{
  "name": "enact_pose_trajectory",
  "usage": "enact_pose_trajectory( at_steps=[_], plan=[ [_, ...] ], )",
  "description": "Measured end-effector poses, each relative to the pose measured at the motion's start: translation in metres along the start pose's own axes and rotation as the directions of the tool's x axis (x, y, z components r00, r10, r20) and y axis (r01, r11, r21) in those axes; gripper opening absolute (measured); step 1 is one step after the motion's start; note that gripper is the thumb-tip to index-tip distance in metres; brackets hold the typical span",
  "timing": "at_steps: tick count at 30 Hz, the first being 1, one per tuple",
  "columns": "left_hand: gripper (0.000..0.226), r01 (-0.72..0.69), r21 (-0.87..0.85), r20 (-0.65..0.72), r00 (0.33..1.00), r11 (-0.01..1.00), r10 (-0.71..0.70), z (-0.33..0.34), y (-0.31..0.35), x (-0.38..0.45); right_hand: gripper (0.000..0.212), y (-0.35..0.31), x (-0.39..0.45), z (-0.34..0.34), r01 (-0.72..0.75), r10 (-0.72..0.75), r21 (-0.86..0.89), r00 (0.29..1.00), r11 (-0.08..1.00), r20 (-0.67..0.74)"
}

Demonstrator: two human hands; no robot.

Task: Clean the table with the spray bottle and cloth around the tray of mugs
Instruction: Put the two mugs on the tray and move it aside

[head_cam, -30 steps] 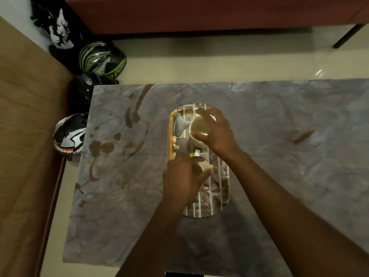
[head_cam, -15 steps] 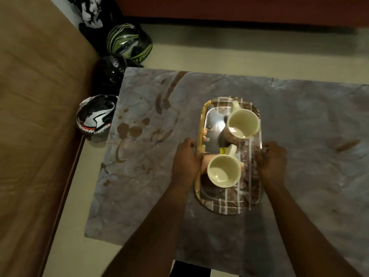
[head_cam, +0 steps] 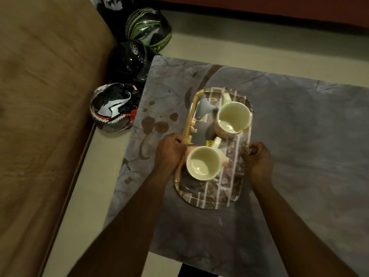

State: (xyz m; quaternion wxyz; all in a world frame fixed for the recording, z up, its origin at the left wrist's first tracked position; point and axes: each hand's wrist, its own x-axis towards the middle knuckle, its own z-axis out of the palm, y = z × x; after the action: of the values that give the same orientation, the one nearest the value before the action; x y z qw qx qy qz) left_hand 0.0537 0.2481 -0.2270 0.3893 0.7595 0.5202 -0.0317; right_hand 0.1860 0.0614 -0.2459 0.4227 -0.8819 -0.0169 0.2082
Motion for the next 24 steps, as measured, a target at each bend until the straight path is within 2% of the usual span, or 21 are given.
enact_pose_trajectory(
  at_steps=[3,5,8,14,19,22,24],
  plan=[
    [0.003,0.022,-0.002,-0.043,0.999,1.000,-0.022,-0.041,-0.032,0.016,0.017,-0.026,-0.016,0.046,0.006,-0.009,0.037,0.997,0.999,0.081],
    [0.013,0.048,0.009,-0.085,0.995,0.999,-0.047,-0.063,-0.050,0.021,0.014,-0.041,-0.027,0.068,0.019,-0.024,0.044,0.993,0.999,0.112],
    [0.017,0.061,0.015,-0.124,0.991,0.998,-0.059,-0.083,-0.064,0.025,0.011,-0.057,-0.038,0.088,0.040,-0.050,0.087,0.992,0.995,0.116],
    [0.014,0.046,-0.015,-0.134,0.990,0.999,-0.048,-0.090,-0.072,0.026,0.014,-0.067,-0.042,0.097,0.078,-0.083,0.049,0.989,0.996,0.119],
    [0.020,0.032,-0.027,-0.118,0.992,0.999,-0.035,-0.087,-0.070,0.023,0.014,-0.066,-0.040,0.085,0.086,-0.094,0.048,0.974,0.995,0.206],
    [0.025,0.087,-0.072,-0.151,0.984,0.994,-0.098,-0.097,-0.070,0.025,0.032,-0.076,-0.041,0.077,0.173,-0.163,-0.014,0.950,0.985,0.268],
    [0.023,0.072,-0.163,-0.201,0.974,0.984,-0.105,-0.106,-0.055,0.023,0.045,-0.084,-0.039,0.057,0.217,-0.201,-0.029,0.942,0.976,0.269]
  ],
)
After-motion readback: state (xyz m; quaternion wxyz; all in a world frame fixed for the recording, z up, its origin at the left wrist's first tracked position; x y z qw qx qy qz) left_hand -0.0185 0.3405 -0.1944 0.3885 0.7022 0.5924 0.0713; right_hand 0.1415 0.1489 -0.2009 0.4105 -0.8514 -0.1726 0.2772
